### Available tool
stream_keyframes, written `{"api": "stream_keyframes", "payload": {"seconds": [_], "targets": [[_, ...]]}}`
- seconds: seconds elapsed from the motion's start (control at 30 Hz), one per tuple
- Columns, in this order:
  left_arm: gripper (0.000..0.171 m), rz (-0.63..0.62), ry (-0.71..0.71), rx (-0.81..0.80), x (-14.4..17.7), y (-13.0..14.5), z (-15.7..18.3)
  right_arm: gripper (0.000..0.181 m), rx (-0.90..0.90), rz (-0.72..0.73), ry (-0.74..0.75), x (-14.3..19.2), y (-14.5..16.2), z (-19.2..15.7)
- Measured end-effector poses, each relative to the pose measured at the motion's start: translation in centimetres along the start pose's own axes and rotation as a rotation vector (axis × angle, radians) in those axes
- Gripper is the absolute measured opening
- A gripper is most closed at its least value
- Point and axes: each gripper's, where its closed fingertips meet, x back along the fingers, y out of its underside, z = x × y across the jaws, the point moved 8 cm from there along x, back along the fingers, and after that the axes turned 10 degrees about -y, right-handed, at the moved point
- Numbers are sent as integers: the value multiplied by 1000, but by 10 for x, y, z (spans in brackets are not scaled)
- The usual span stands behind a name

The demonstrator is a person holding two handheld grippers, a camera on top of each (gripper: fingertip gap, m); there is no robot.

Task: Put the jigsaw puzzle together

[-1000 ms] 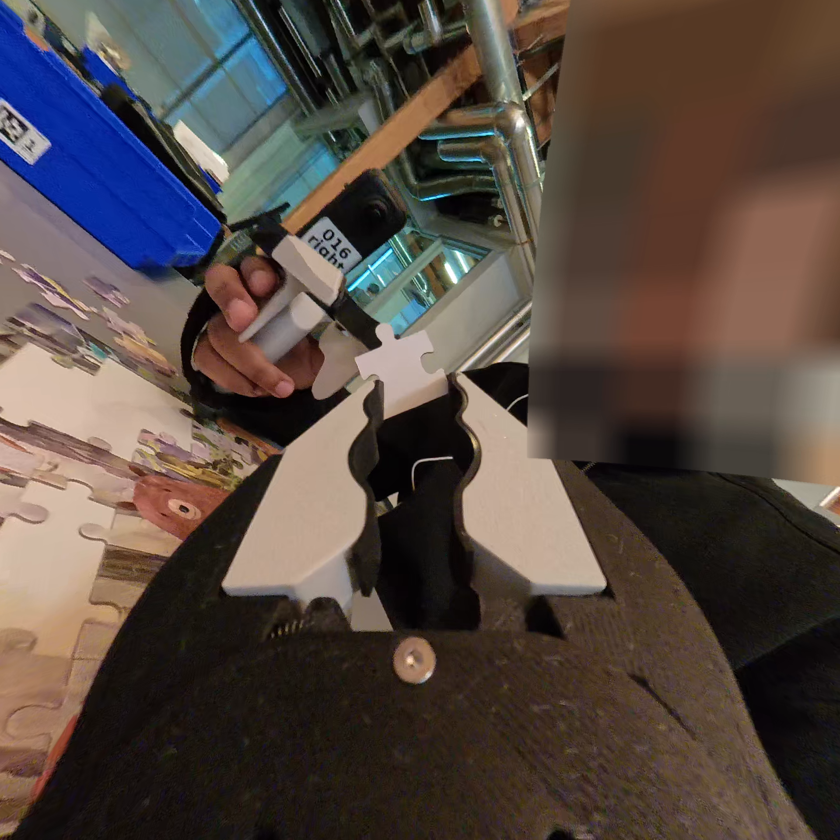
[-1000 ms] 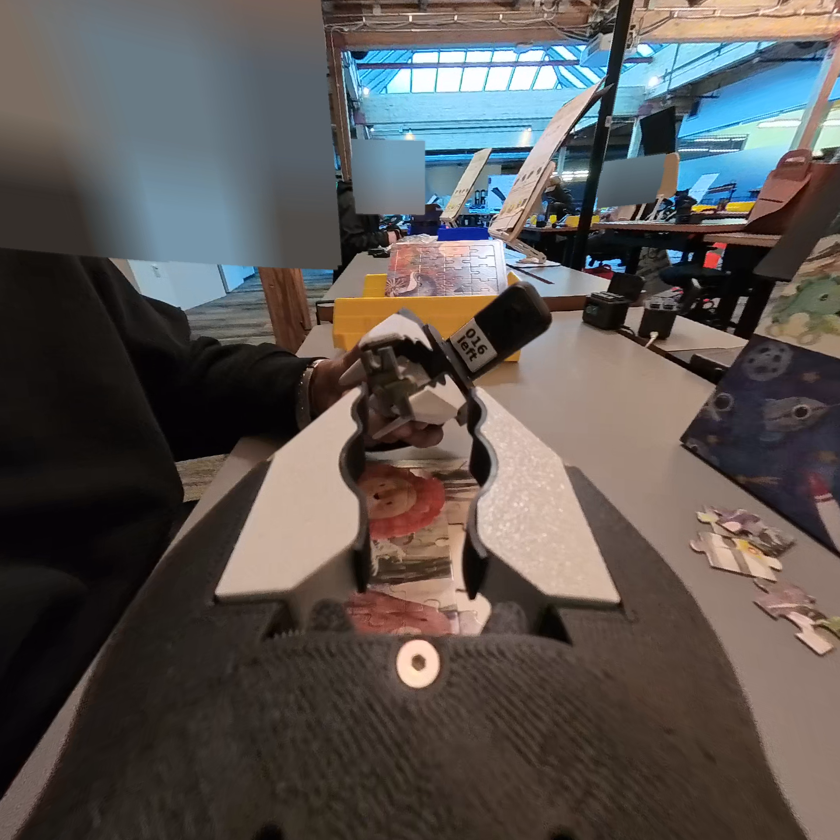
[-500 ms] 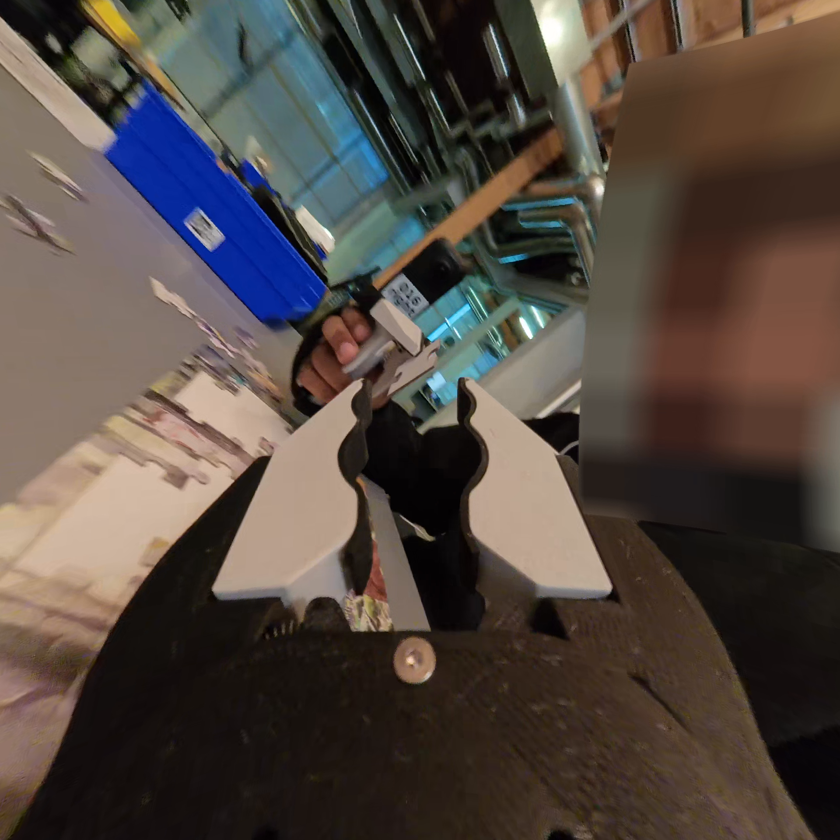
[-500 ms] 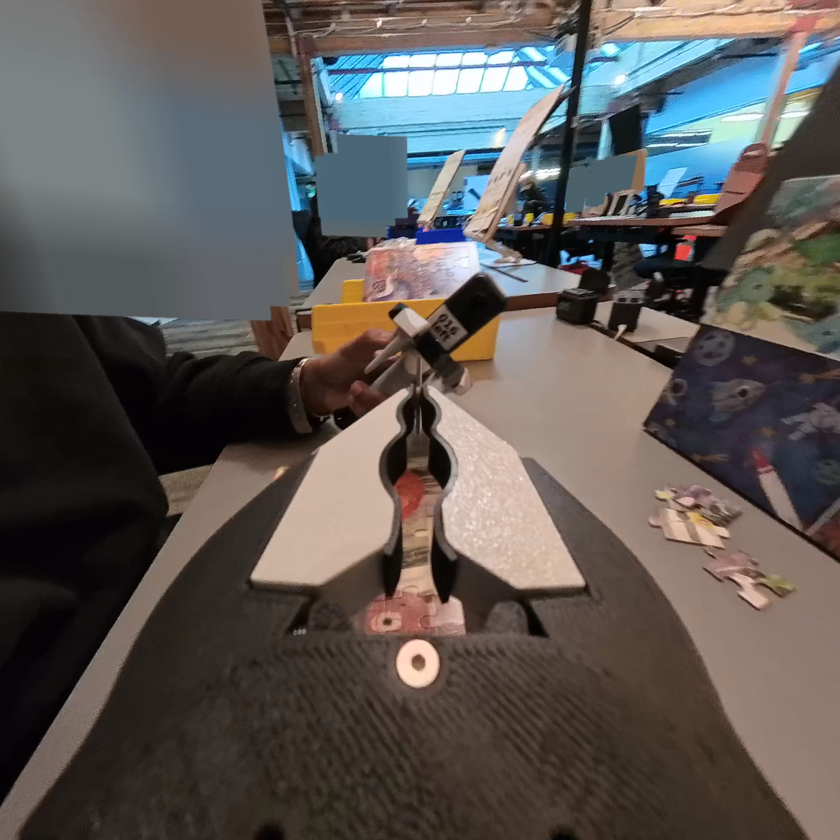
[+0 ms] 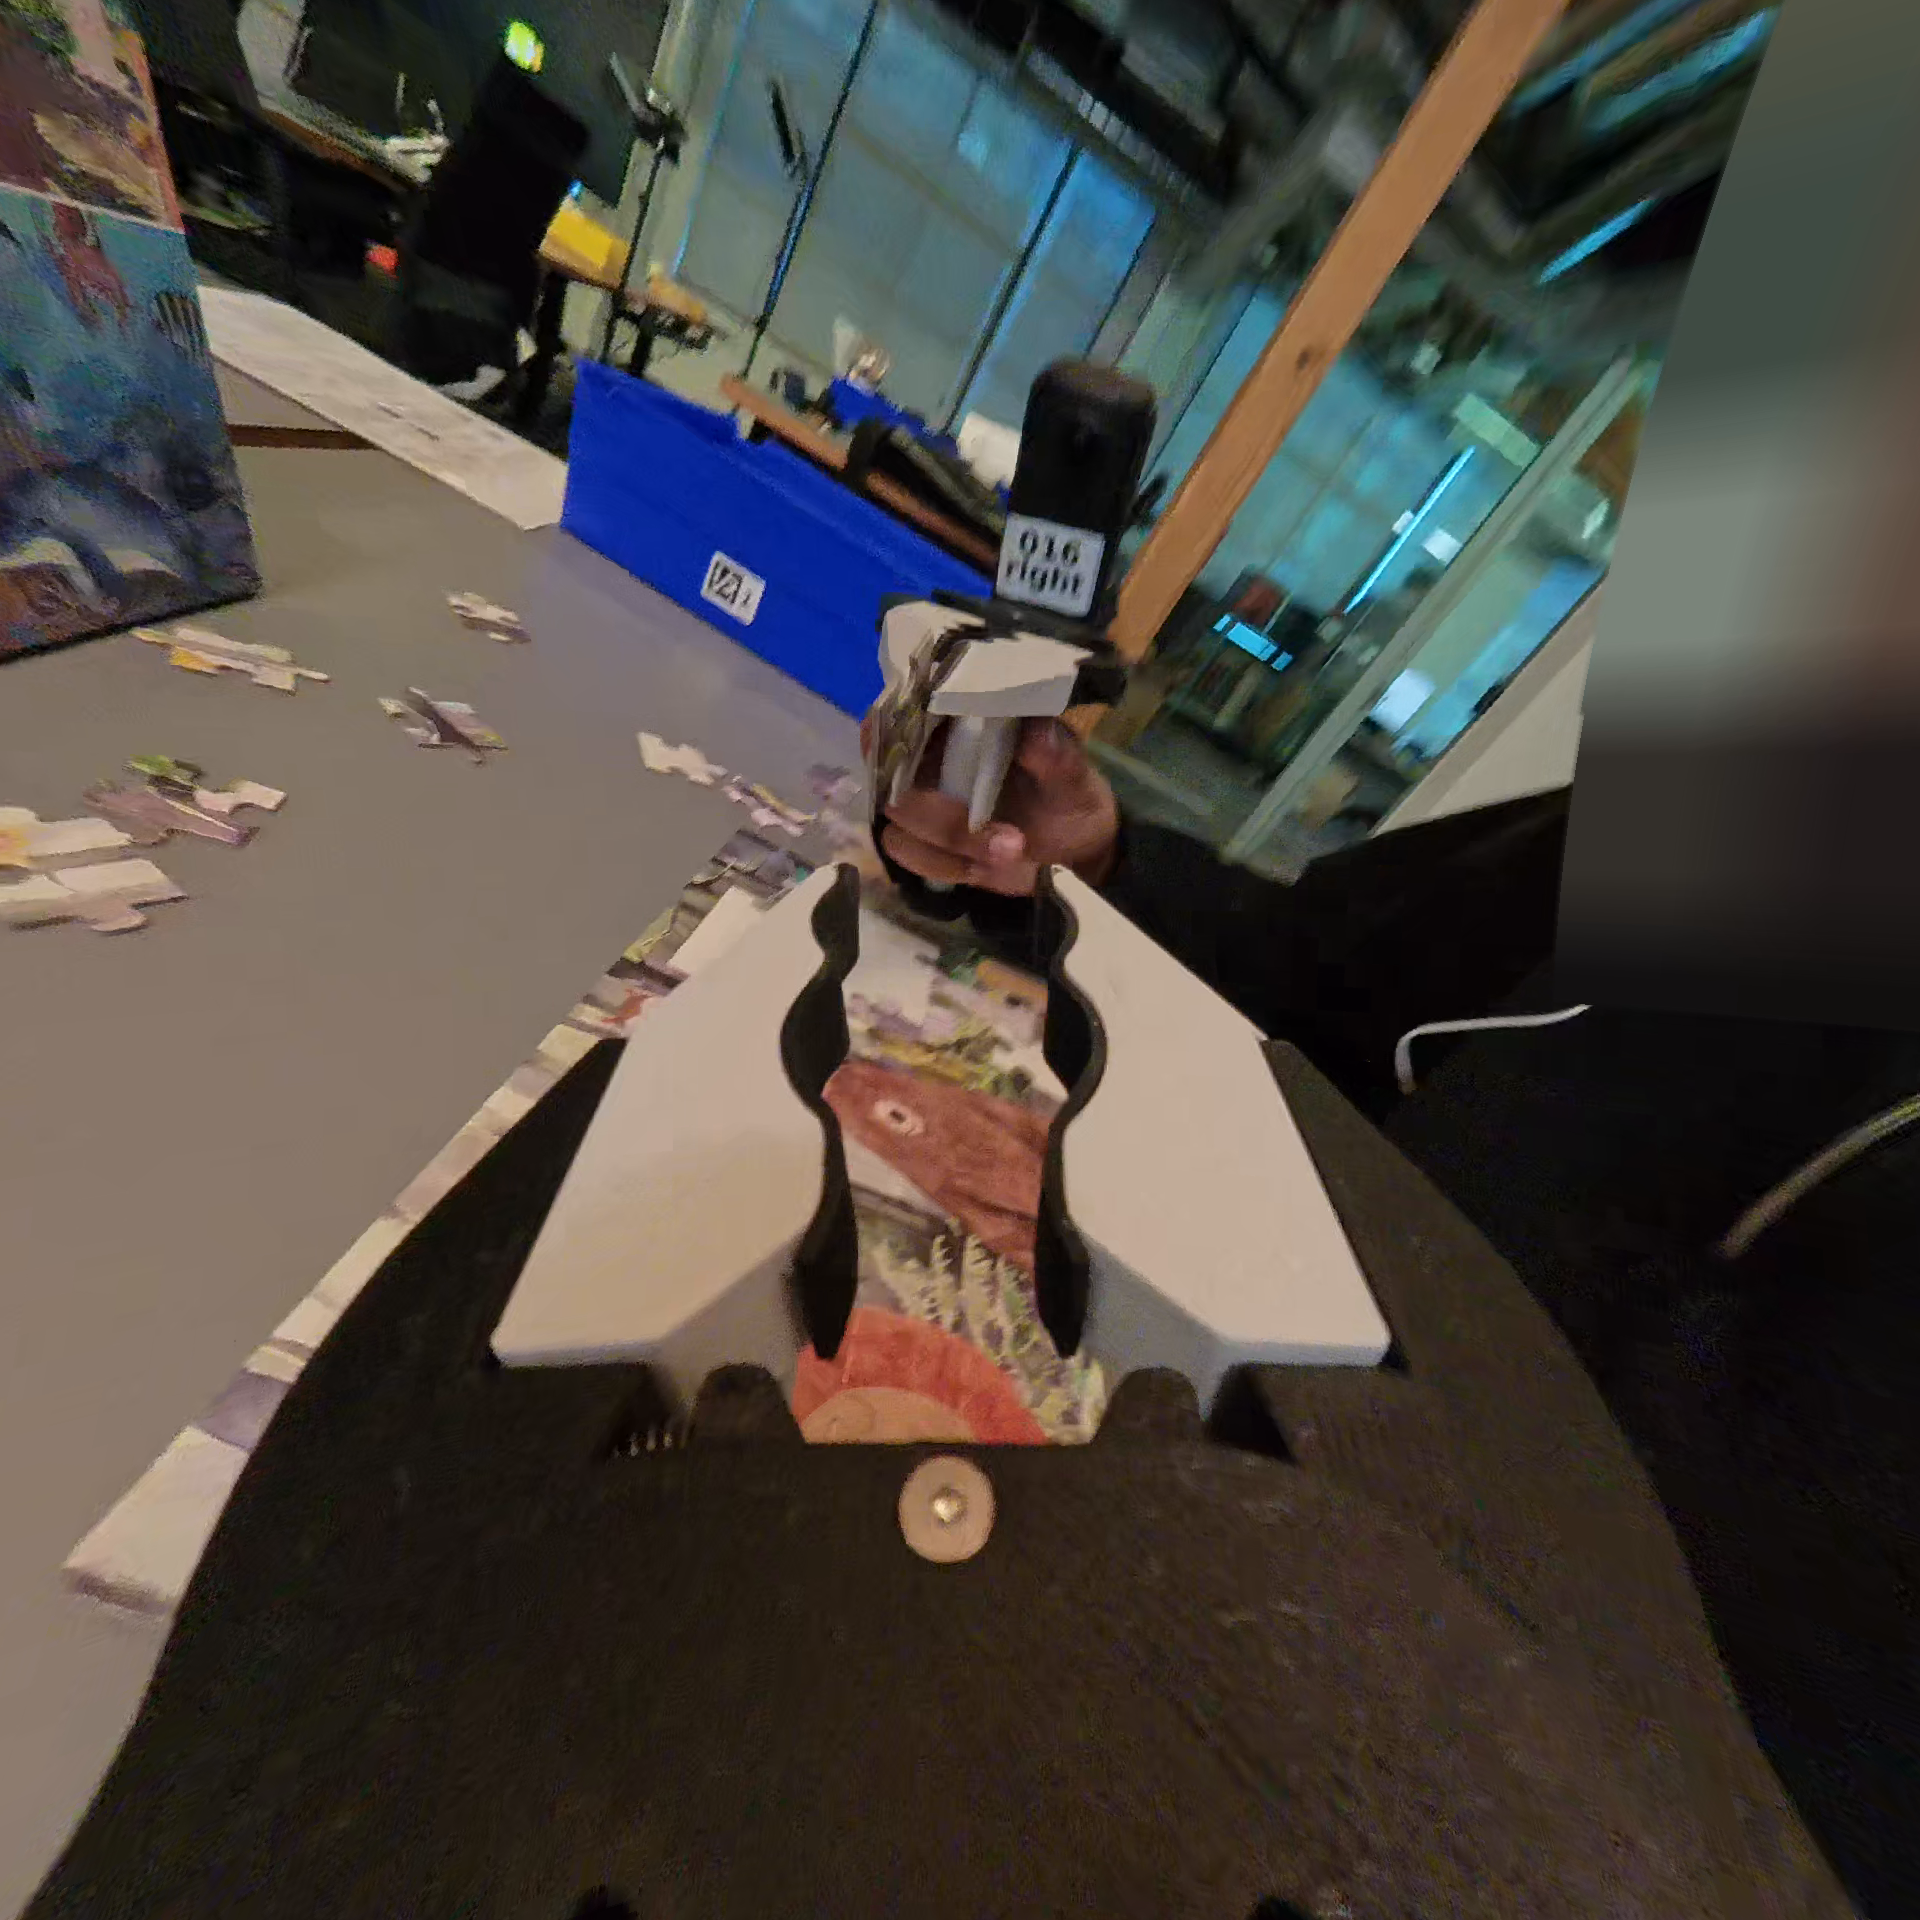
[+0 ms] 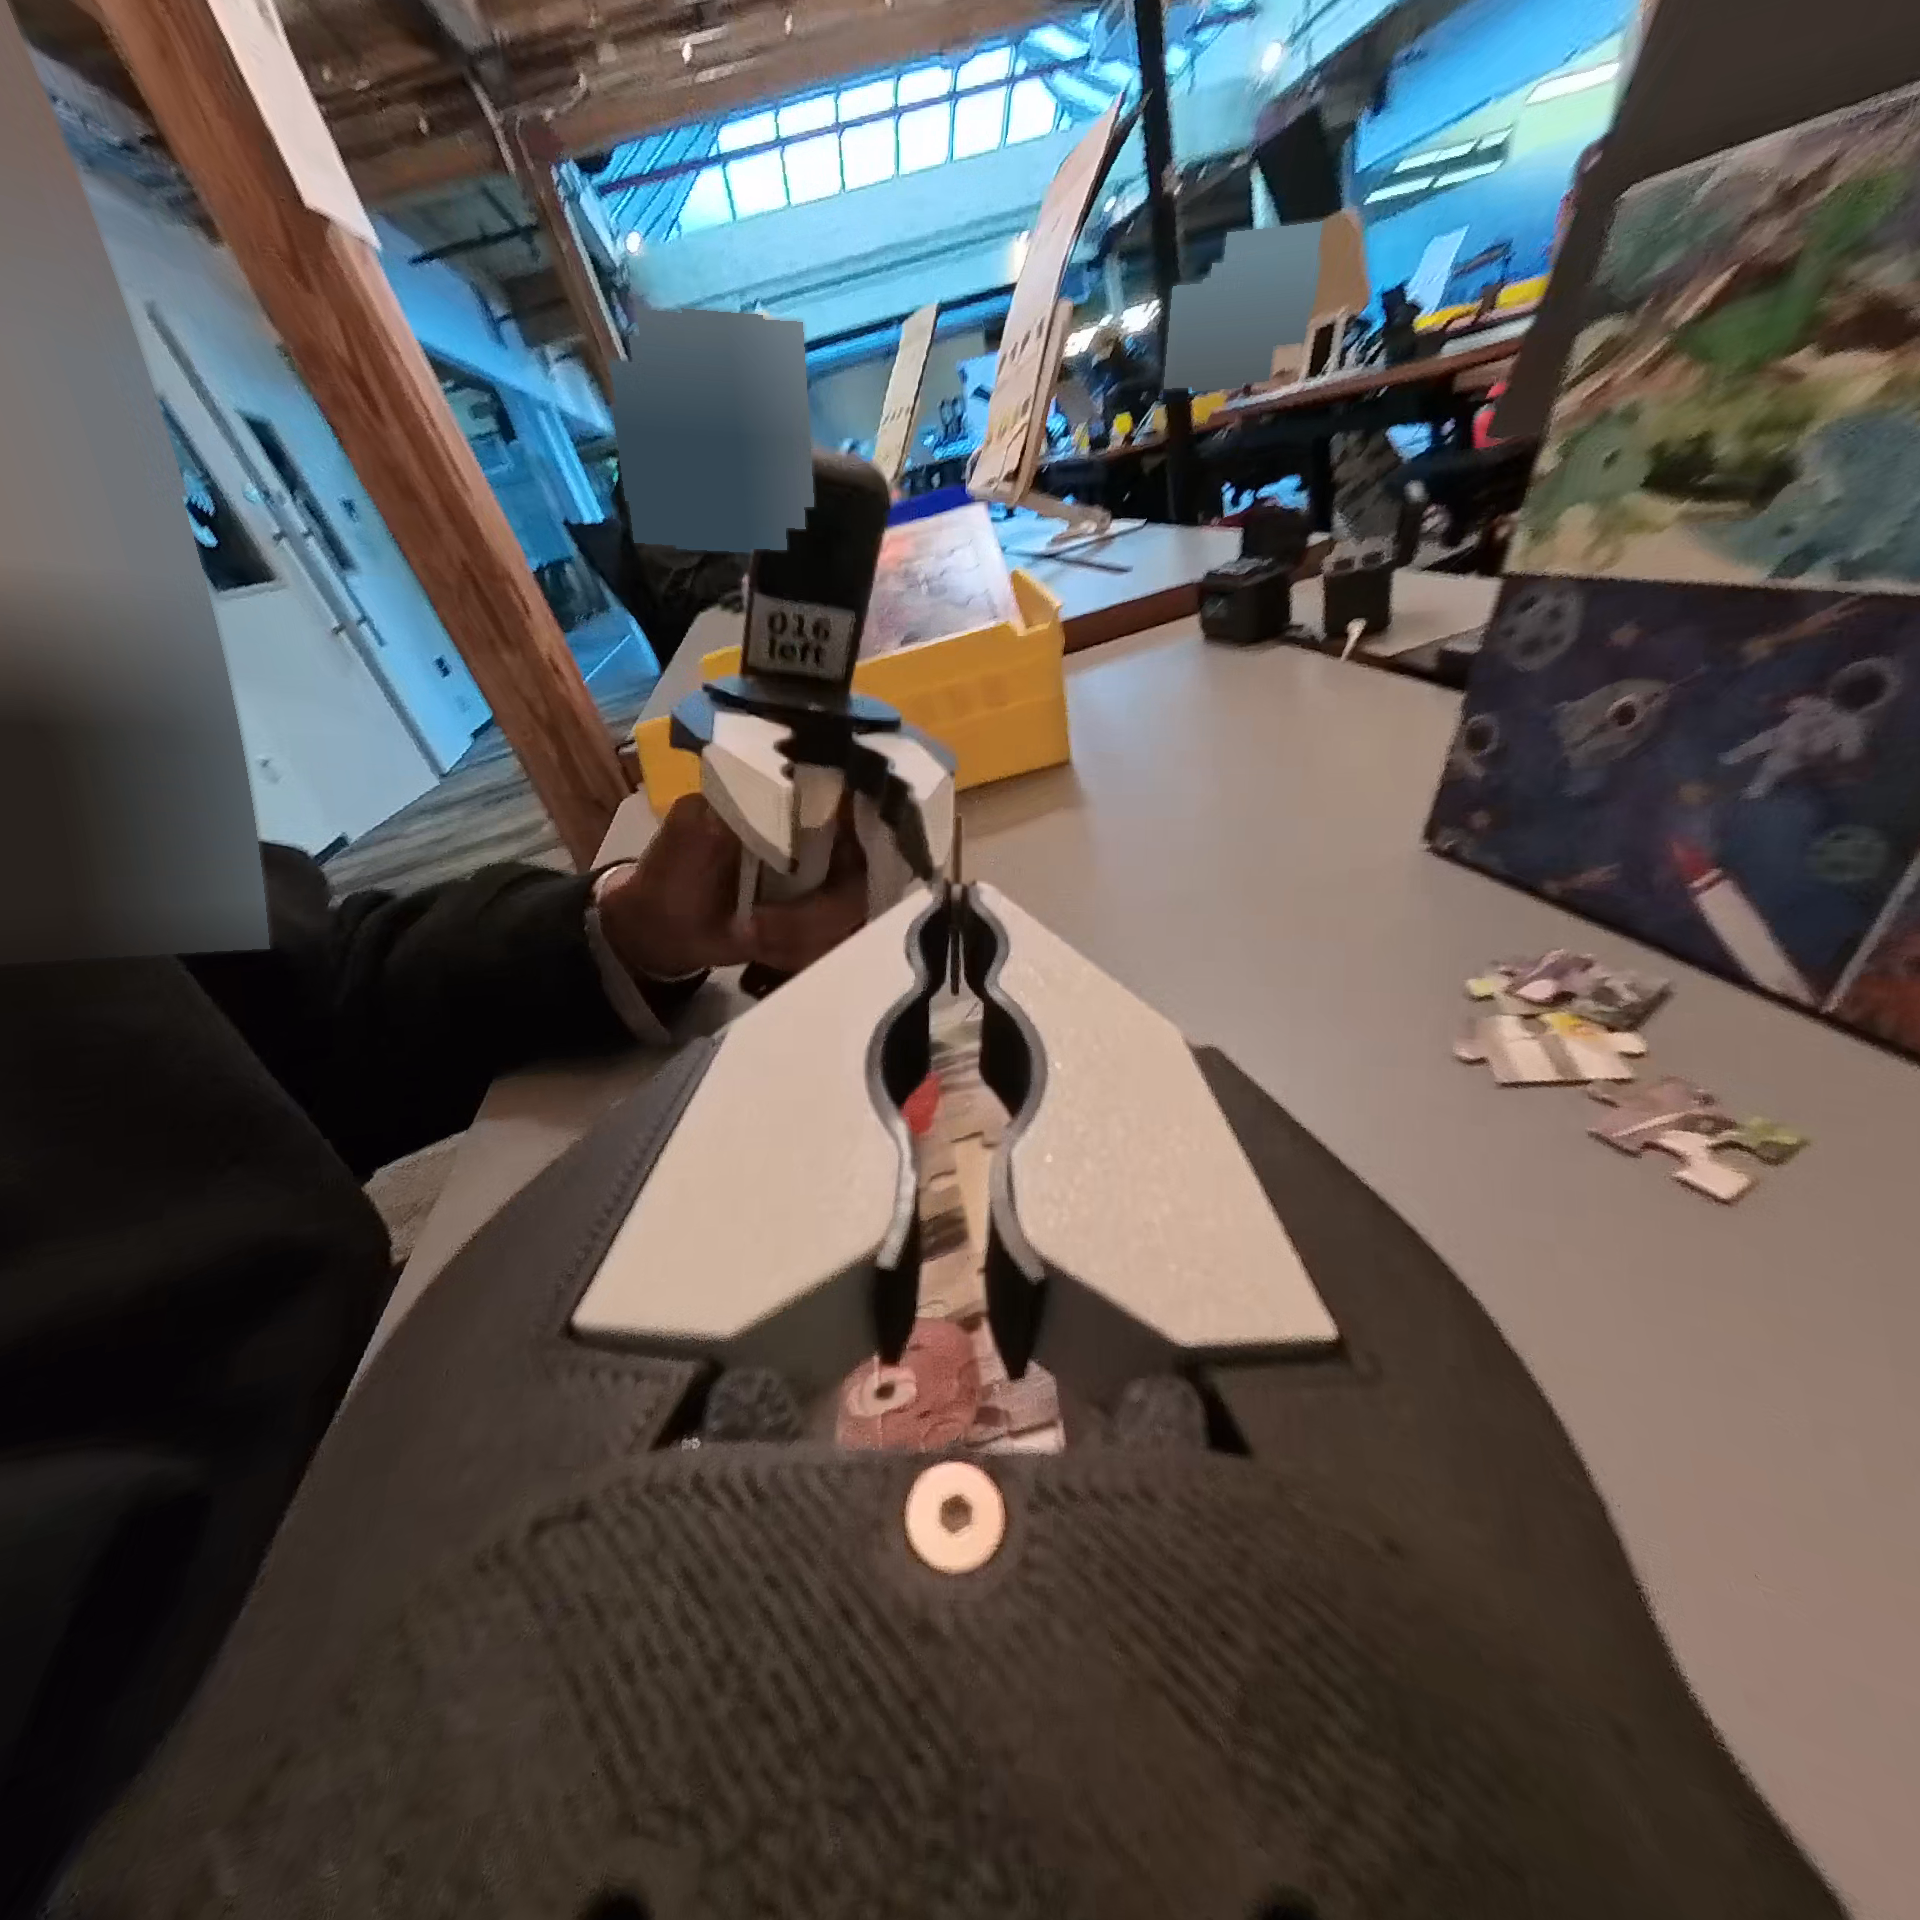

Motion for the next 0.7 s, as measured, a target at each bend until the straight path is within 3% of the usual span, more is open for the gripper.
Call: {"api": "stream_keyframes", "payload": {"seconds": [0.17, 0.33, 0.7], "targets": [[29, -84, -87, -176, -12, 9, 12, 0, -8, -67, -37, -12, 11, -4], [23, -119, -109, -202, -15, 12, 13, 0, -10, -50, -17, -5, 7, 1], [16, -158, -216, -270, -14, 14, 9, 0, 5, 58, 312, 58, -21, 34]]}}
